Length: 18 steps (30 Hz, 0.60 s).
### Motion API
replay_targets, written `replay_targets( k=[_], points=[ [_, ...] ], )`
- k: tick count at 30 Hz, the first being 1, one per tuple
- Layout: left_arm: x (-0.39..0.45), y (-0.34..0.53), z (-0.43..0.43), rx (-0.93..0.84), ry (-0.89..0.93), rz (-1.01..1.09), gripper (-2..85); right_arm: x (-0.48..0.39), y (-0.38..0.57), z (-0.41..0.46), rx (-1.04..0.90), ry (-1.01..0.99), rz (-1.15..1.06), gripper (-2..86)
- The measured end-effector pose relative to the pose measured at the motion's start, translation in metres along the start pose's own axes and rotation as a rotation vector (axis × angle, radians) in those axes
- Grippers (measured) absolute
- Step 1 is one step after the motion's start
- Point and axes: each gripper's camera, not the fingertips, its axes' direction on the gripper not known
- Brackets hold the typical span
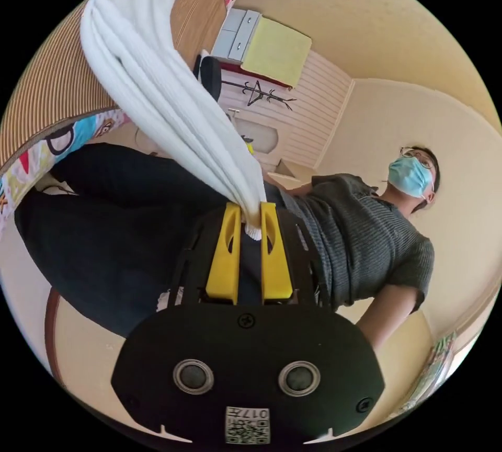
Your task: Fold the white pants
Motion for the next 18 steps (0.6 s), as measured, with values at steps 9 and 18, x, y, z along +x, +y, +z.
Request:
replay_targets(
  k=[9, 18],
  points=[
    [-0.023, -0.087, -0.102, 0.48, -0.119, -0.137, 5.2, -0.044, -0.127, -0.057, 0.218, 0.068, -0.015, 2.5],
    [-0.006, -0.214, -0.174, 0.665, -0.222, -0.201, 5.1, -0.113, -0.246, -0.06, 0.361, 0.153, -0.017, 4.5]
  ],
)
